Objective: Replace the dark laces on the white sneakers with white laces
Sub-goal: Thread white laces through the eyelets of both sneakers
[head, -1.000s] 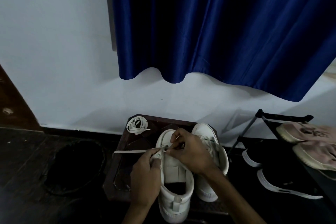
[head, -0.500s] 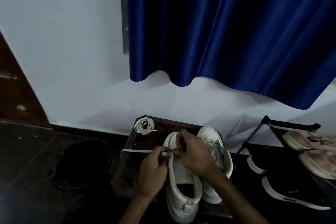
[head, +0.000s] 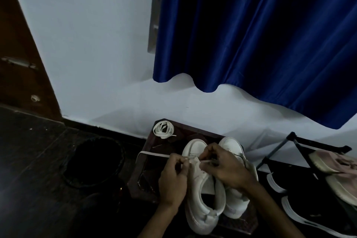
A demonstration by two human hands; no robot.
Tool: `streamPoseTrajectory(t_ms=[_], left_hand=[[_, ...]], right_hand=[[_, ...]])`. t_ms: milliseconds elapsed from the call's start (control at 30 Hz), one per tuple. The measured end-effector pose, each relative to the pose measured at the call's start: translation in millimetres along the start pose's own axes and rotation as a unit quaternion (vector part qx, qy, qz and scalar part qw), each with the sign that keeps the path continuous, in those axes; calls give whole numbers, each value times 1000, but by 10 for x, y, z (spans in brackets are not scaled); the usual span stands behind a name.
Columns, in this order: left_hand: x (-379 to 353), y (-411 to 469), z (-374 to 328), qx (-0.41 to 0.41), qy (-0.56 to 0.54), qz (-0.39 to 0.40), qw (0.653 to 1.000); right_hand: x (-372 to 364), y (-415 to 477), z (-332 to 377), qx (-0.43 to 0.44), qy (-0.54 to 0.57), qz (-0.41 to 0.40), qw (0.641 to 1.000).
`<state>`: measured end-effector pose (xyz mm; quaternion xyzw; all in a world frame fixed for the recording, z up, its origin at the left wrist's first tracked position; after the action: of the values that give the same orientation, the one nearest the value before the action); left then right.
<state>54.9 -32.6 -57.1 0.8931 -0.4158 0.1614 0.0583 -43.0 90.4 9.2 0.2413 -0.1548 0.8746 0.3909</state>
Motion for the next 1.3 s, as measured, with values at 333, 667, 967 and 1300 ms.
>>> streamPoseTrajectory(t_ms=[333, 667, 967, 1300], left_hand=[[275, 170, 311, 168, -488, -43, 856], [-7, 130, -220, -257, 246, 55, 933], [1064, 508, 34, -119, 127, -60, 983], [1599, 444, 330, 120, -554, -126, 814]], right_hand=[[-27, 24, -23, 30, -13, -10, 999], [-25, -34, -4, 89, -170, -66, 979], [64, -189, 212, 151, -303, -153, 929], [89, -195, 105, 70, -275, -136, 949]])
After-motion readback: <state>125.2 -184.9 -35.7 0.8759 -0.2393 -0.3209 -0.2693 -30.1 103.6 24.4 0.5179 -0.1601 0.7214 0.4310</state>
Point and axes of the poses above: each hand's wrist, its own y-axis towards the middle knuckle, its own x-axis out of the back of the hand, z = x × y, the point moved 8 cm from there along y, towards the middle knuckle, and after that the axes turned 10 degrees about y, right-handed, at the moved point
